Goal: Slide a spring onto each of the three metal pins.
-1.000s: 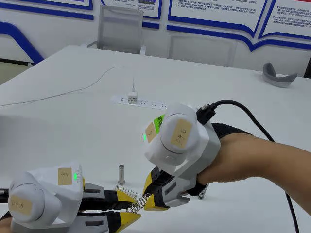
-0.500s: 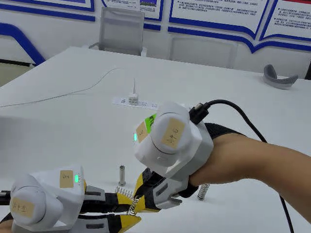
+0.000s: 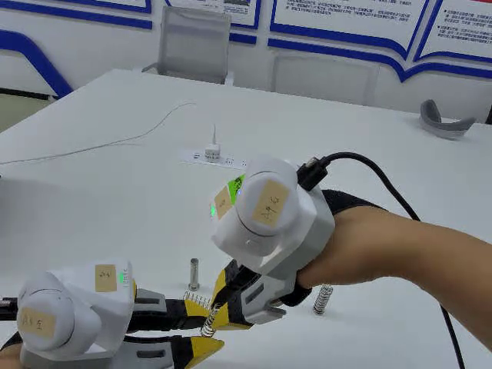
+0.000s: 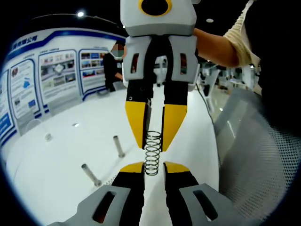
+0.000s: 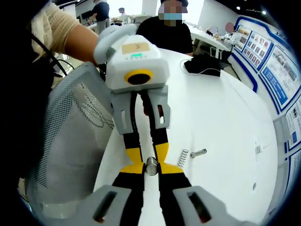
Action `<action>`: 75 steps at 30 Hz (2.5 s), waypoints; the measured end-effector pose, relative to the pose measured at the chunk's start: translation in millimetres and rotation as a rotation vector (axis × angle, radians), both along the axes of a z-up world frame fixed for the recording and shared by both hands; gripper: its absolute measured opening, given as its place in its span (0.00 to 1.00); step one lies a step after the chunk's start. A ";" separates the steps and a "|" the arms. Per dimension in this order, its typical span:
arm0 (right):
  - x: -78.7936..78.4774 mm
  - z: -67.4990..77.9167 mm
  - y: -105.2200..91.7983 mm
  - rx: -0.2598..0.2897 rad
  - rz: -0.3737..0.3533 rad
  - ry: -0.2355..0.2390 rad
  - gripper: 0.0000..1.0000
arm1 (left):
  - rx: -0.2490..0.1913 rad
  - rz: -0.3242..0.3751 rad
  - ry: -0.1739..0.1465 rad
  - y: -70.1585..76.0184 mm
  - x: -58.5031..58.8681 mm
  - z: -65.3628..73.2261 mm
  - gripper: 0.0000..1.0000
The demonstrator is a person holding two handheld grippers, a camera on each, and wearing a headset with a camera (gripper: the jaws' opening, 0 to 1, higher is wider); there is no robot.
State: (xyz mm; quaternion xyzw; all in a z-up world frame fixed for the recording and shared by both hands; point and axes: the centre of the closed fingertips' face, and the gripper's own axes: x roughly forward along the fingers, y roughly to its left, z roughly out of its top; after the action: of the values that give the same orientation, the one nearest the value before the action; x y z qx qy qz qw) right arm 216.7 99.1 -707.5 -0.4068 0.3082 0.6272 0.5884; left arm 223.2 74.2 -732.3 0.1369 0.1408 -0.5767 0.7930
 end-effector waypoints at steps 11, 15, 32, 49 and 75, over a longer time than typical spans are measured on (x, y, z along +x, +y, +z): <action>8.1 0.4 -9.0 -0.010 -0.027 -0.004 0.12 | -0.013 0.033 0.022 10.5 4.5 -1.2 0.19; 10.2 1.4 -12.0 -0.012 -0.035 -0.005 0.12 | -0.018 0.050 0.023 14.8 6.8 -0.6 0.21; 27.5 10.6 -30.0 -0.022 -0.084 -0.023 0.12 | -0.020 0.141 0.027 39.1 18.8 -2.4 0.36; 52.5 16.8 -53.3 -0.061 -0.130 -0.036 0.12 | -0.014 0.189 0.040 48.2 22.8 -7.7 0.48; 100.7 1.7 -75.3 -0.141 -0.206 -0.031 0.12 | -0.011 0.203 0.053 49.6 23.3 -11.1 0.51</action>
State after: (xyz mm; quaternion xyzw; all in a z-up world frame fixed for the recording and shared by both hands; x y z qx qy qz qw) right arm 317.4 23.8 -705.7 -0.4232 0.3825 0.5338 0.6242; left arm 246.5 123.9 -743.4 0.1023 0.1715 -0.4974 0.8442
